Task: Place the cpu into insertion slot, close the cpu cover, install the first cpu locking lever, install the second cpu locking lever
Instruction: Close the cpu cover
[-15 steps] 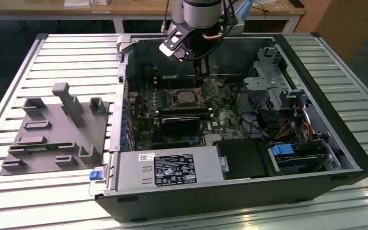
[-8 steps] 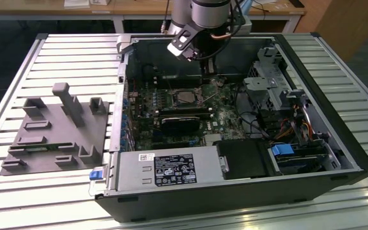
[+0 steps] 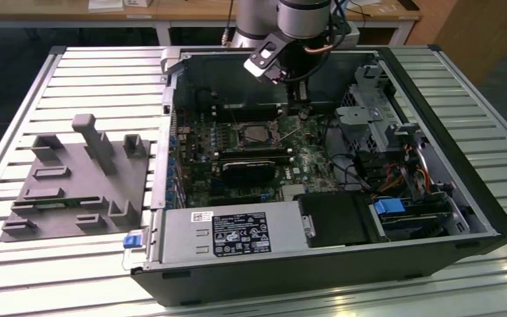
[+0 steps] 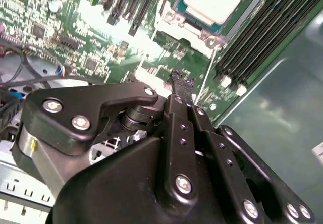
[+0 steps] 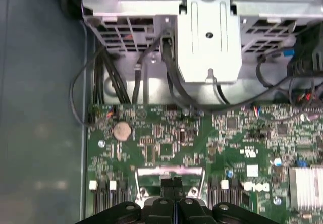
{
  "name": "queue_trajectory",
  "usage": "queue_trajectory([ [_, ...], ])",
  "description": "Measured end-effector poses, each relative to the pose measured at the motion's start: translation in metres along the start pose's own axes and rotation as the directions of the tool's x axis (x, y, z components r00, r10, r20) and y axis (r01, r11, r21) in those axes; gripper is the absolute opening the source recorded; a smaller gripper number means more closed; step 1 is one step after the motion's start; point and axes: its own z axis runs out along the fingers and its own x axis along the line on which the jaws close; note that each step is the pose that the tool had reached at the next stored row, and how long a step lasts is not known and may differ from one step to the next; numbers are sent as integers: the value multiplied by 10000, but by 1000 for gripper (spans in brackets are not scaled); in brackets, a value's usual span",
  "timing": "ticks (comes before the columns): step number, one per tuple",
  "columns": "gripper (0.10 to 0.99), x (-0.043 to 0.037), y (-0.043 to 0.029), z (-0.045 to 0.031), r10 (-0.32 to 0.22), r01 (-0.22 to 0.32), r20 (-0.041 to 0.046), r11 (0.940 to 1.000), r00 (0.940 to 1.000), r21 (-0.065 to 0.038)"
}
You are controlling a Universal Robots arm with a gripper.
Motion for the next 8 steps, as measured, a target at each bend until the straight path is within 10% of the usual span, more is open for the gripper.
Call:
queue_trajectory([
  [8,102,10,182,17,1,-1,-4,10000,10000,1],
])
